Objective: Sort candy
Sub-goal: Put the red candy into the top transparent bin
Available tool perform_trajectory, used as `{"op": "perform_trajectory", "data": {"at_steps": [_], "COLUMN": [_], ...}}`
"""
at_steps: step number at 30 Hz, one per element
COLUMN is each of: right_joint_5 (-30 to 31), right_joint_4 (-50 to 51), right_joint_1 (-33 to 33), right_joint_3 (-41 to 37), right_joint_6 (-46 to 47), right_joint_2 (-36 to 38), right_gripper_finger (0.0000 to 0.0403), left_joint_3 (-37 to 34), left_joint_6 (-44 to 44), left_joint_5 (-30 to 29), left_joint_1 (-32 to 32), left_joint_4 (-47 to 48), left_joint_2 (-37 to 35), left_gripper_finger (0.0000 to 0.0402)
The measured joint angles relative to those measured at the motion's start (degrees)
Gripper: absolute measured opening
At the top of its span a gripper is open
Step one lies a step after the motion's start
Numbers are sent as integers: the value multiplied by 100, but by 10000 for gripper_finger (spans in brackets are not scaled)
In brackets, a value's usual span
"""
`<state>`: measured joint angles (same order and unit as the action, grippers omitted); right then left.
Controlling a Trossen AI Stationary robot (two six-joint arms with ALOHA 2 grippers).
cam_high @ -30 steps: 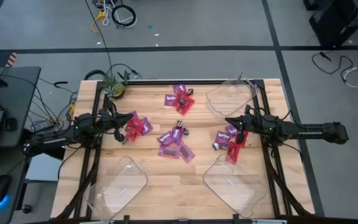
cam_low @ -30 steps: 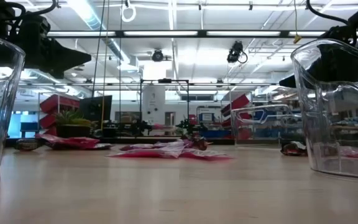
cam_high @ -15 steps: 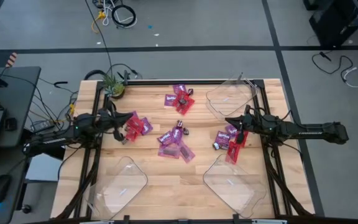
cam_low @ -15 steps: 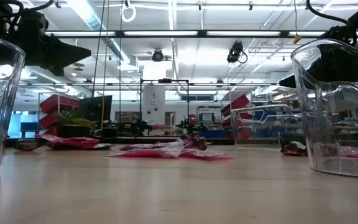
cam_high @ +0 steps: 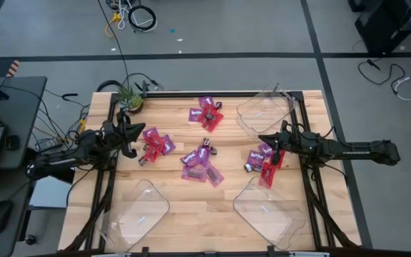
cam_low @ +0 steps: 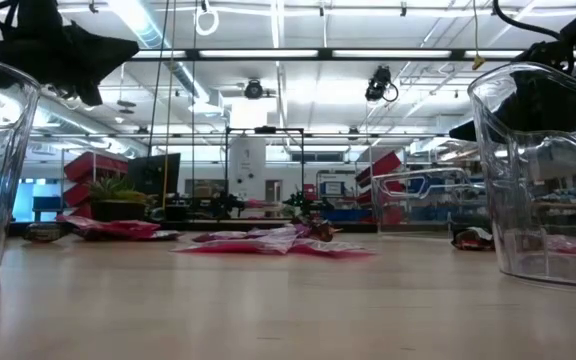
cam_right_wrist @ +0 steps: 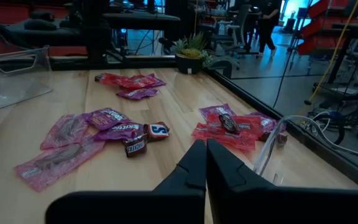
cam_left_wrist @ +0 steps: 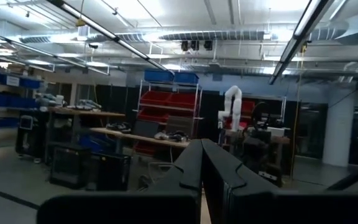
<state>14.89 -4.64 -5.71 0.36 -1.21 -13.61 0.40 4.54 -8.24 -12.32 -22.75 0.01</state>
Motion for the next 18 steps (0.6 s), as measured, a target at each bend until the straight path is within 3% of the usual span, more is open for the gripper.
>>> {"op": "perform_trajectory", "data": {"at_steps": [8, 18], "right_joint_5": [1, 1], "right_joint_4": [0, 0], "right_joint_1": [0, 1], "right_joint_3": [0, 0], "right_joint_6": [0, 1], "right_joint_2": [0, 1], "right_gripper_finger": [0, 0], "left_joint_3": [0, 509], "left_joint_6": [-290, -366], "left_joint_5": [14, 238], "left_joint_1": [0, 0], "left_joint_4": [620, 580], "left_joint_2": [277, 2170], "left_gripper_finger": [10, 10]}}
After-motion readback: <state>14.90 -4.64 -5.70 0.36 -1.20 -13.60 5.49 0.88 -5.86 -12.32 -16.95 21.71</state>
